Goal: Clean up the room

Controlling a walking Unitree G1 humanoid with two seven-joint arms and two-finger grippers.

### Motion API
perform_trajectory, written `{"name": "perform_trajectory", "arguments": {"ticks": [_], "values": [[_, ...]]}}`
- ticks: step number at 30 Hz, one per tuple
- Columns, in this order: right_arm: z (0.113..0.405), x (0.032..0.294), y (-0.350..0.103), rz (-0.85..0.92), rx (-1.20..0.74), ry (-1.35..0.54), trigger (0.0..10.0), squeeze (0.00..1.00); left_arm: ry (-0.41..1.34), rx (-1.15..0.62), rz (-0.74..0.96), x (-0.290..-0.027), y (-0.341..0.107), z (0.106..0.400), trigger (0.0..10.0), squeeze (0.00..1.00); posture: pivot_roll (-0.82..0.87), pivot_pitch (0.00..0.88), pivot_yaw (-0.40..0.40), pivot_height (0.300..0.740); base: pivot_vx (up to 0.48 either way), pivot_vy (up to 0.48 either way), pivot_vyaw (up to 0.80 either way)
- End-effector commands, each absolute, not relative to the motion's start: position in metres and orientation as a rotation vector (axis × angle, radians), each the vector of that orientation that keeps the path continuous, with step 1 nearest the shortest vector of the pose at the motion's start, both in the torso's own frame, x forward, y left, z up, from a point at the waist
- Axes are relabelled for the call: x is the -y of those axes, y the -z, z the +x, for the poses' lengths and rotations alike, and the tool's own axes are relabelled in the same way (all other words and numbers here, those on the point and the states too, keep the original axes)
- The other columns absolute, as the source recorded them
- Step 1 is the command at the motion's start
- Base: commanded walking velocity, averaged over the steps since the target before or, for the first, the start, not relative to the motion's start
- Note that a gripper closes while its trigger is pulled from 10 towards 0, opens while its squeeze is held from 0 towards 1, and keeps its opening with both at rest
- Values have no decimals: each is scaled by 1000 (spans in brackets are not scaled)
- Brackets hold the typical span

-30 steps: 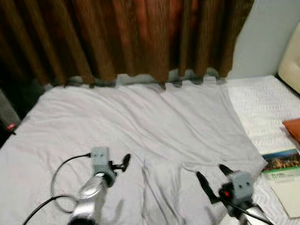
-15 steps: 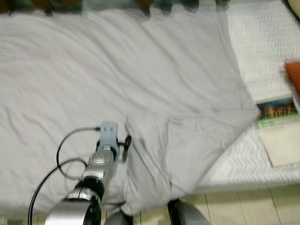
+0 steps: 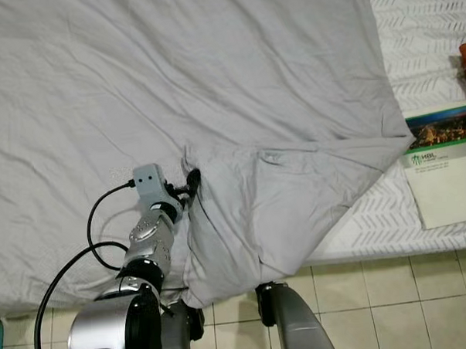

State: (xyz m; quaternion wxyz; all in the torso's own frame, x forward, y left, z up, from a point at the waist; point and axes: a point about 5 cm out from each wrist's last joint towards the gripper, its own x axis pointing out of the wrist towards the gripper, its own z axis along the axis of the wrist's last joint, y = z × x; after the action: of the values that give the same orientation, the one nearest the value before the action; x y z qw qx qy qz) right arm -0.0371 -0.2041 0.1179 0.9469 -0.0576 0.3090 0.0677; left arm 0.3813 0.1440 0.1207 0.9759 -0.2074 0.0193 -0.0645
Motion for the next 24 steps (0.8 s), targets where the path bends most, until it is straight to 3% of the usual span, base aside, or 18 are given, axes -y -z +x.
{"name": "perform_trajectory", "arguments": {"ticks": [1,5,9,12,16,24], "values": [[-42,202,-117,-117,-650,-136,10000,0,143,-27,-457,-143,-114,376,10000,0,-447,733,-18,740,0,0,0],[-21,196,-108,-86,-530,-149,10000,0,255,64,-504,-135,-134,382,10000,0,-439,730,-8,740,0,0,0],[5,184,-71,-110,-459,-206,10000,0,273,106,-553,-140,-147,387,10000,0,-410,727,13,740,0,0,0],[24,181,-50,-100,-436,-207,10000,0,262,83,-547,-141,-145,388,10000,0,-357,731,39,740,0,0,0],[84,153,-6,-220,-365,-333,10000,0,267,-59,-568,-134,-121,382,10000,0,-339,727,51,740,0,0,0],[149,135,-8,-379,-186,-350,10000,0,355,-112,-678,-106,-119,380,10000,0,-317,738,61,740,0,0,0]]}}
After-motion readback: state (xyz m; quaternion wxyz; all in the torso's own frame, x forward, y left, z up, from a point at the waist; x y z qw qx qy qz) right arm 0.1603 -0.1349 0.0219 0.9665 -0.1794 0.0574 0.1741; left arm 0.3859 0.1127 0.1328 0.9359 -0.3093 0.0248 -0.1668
